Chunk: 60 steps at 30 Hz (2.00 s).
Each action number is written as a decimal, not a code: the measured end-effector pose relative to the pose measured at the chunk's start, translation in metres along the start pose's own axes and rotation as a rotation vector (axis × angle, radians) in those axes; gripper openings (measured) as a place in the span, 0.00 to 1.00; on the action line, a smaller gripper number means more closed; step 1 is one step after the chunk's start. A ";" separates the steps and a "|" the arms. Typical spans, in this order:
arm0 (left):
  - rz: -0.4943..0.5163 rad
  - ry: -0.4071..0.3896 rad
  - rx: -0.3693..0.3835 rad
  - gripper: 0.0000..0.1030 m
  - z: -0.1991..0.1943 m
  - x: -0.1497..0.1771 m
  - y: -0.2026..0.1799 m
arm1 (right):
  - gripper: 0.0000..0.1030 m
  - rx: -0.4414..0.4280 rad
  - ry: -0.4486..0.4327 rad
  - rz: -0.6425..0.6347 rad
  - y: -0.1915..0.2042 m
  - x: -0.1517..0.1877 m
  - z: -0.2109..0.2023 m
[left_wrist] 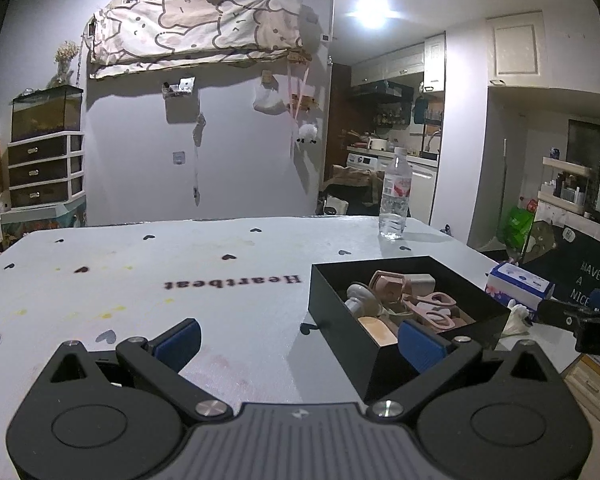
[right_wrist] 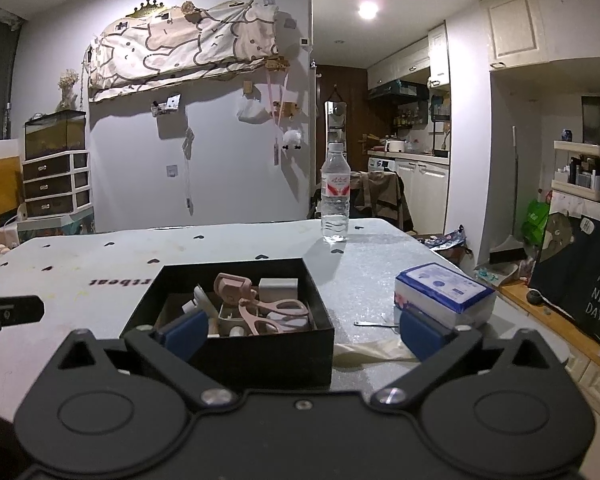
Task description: Organize rigid objects
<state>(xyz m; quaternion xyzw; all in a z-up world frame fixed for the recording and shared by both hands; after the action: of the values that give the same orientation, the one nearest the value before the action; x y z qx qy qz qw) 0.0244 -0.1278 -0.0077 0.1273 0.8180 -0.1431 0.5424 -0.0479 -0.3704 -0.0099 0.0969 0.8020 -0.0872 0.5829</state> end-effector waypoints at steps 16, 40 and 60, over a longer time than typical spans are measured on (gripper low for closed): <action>0.002 0.004 0.004 1.00 -0.001 0.000 -0.002 | 1.00 0.005 -0.004 -0.007 -0.001 0.000 -0.005; -0.001 0.007 0.004 1.00 -0.001 0.000 -0.002 | 1.00 0.002 -0.006 -0.014 0.003 -0.001 -0.004; -0.002 0.008 0.004 1.00 -0.001 -0.001 -0.002 | 1.00 0.003 -0.004 -0.016 0.004 -0.001 -0.004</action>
<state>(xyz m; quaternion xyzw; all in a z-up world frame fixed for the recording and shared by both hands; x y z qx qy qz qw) 0.0233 -0.1294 -0.0067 0.1283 0.8201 -0.1449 0.5385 -0.0506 -0.3653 -0.0082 0.0911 0.8014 -0.0933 0.5837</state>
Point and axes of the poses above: each gripper's, at about its wrist camera, not at the fingertips, and z roughly the way its jaws point, y to its left, x to its underside, the point moved 1 cm from there along z, roughly the way its jaws point, and after that the axes turned 3 degrees about -z, right-handed, at the moved point
